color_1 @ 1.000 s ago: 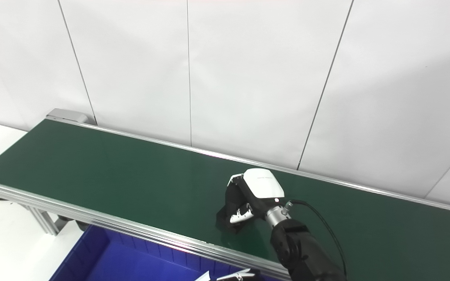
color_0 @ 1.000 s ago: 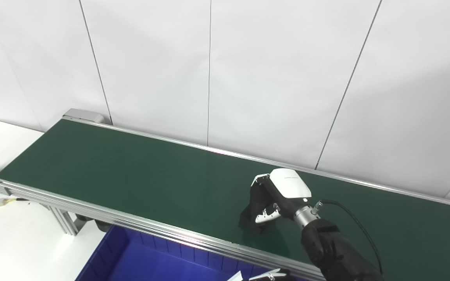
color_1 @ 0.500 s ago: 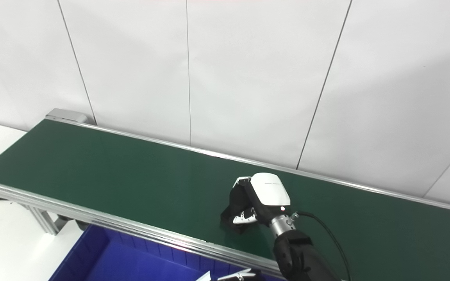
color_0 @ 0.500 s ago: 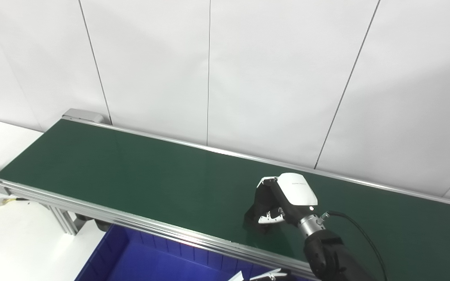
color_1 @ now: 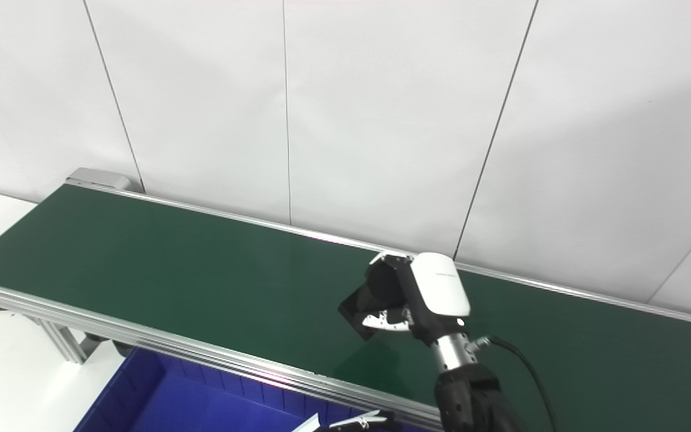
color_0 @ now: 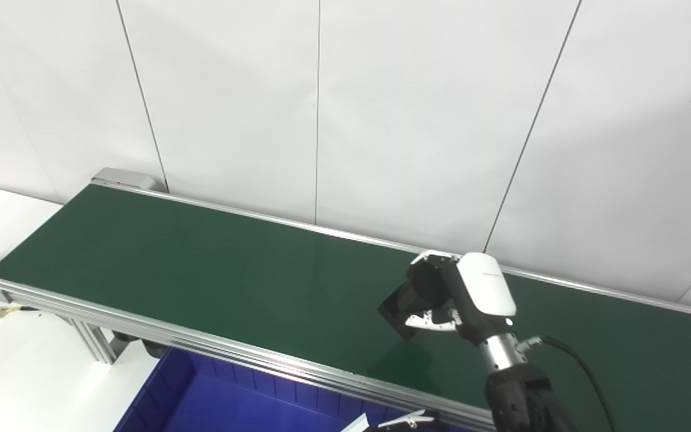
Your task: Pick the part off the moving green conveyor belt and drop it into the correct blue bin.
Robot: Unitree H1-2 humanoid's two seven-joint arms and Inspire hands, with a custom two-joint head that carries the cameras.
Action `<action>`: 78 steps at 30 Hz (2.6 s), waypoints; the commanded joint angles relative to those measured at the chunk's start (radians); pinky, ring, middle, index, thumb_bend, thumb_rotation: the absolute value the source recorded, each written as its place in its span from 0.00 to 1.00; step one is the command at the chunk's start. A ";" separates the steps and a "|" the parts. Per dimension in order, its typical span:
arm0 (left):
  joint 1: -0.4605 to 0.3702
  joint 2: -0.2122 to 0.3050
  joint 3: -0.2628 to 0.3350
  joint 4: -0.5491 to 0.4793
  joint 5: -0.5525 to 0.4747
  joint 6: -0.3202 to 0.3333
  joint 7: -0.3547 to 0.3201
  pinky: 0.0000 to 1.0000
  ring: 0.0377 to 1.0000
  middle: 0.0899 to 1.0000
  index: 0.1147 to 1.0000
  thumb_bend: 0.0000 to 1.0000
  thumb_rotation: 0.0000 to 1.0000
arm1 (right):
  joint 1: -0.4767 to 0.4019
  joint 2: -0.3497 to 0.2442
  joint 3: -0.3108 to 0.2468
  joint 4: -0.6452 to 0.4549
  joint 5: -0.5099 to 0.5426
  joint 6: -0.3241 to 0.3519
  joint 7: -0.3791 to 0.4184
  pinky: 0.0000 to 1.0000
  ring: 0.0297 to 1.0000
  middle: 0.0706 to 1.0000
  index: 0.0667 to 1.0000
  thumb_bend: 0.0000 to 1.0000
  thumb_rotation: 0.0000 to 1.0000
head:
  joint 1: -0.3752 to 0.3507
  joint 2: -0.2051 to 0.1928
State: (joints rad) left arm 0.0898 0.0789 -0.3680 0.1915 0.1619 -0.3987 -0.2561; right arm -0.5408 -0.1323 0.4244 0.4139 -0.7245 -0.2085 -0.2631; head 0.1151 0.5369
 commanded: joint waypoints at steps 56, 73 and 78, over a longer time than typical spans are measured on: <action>-0.027 0.098 0.087 -0.196 -0.082 0.079 -0.073 0.92 0.94 0.93 0.85 0.92 0.22 | 0.448 -0.049 -0.267 -0.658 0.085 0.204 0.266 0.33 0.35 0.44 0.49 0.51 0.00 | -0.426 0.253; -0.037 0.110 0.094 -0.232 -0.114 0.117 -0.087 0.93 0.94 0.93 0.85 0.93 0.21 | 0.567 -0.071 -0.306 -0.688 0.090 0.269 0.318 0.29 0.34 0.45 0.49 0.51 0.00 | -0.467 0.306; -0.041 0.115 0.100 -0.235 -0.116 0.119 -0.094 0.94 0.94 0.93 0.85 0.93 0.20 | 0.592 -0.088 -0.316 -0.677 0.081 0.303 0.339 0.32 0.36 0.46 0.48 0.51 0.00 | -0.476 0.312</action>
State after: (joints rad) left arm 0.0704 0.1882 -0.2747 -0.0145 0.0563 -0.2665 -0.3511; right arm 0.0611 -0.2081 0.1159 -0.2274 -0.6434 0.0788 0.0798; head -0.3620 0.8483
